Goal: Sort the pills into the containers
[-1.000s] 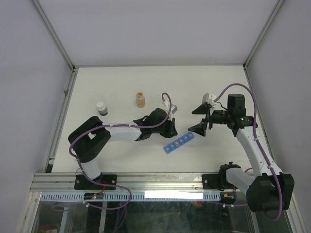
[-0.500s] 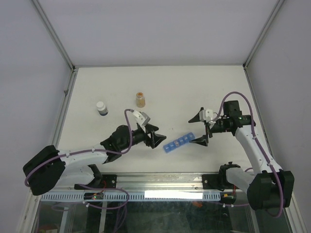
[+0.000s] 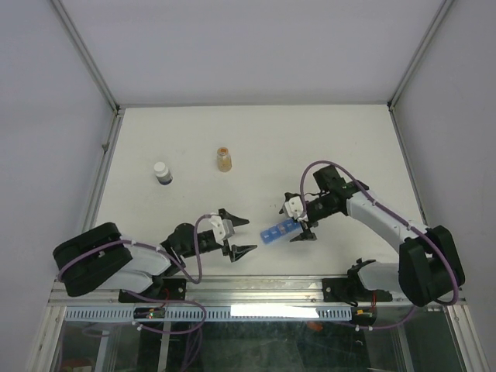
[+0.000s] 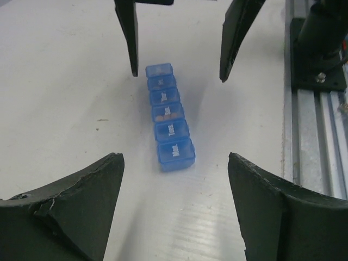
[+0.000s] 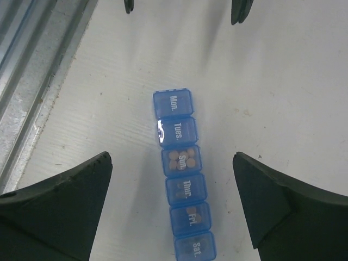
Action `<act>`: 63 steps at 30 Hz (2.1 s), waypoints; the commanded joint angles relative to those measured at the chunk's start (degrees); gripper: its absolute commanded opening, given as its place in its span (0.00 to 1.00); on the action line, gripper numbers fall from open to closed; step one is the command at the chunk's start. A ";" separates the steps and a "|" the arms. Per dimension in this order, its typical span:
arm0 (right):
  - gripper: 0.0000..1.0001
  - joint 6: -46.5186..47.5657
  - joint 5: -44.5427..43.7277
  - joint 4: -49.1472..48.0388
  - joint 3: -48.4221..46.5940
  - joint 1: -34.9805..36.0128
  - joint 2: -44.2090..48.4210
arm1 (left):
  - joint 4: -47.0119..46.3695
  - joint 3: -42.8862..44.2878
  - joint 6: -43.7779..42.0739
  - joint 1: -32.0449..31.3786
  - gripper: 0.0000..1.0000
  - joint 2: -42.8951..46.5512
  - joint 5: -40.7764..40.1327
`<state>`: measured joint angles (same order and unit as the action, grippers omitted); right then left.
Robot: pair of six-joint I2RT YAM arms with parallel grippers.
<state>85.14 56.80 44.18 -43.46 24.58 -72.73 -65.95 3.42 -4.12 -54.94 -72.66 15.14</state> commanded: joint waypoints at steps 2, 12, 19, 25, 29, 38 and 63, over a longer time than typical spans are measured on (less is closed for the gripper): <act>0.94 -5.29 -6.62 -11.97 1.36 4.17 -0.23 | -12.20 2.33 -11.63 -1.90 0.79 -12.70 -0.14; 0.88 -9.65 -8.51 -16.60 3.22 7.01 -1.98 | -24.05 7.28 -11.43 -7.41 0.80 -32.00 -9.18; 0.86 -9.95 -7.88 -17.00 4.16 7.19 -2.07 | -24.00 9.58 -9.18 -8.85 0.69 -36.32 -13.57; 0.86 -9.35 -8.21 -17.11 4.67 8.18 -2.65 | -24.93 10.25 -7.21 -9.25 0.61 -38.69 -14.39; 0.85 -9.67 -8.62 -17.91 4.96 8.71 -2.90 | -25.68 10.88 -6.33 -9.56 0.56 -39.75 -14.25; 0.81 -11.45 -10.56 -20.60 5.64 10.58 -4.05 | -27.33 10.99 -5.68 -9.66 0.47 -41.37 -14.34; 0.57 -13.26 -17.89 -23.93 5.67 14.92 -8.19 | -30.43 10.44 -5.73 -9.63 0.25 -42.56 -11.42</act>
<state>72.34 39.62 22.09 -37.56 38.68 -80.60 -84.36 15.25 -10.24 -63.81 -112.88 1.93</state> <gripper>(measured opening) 0.591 0.439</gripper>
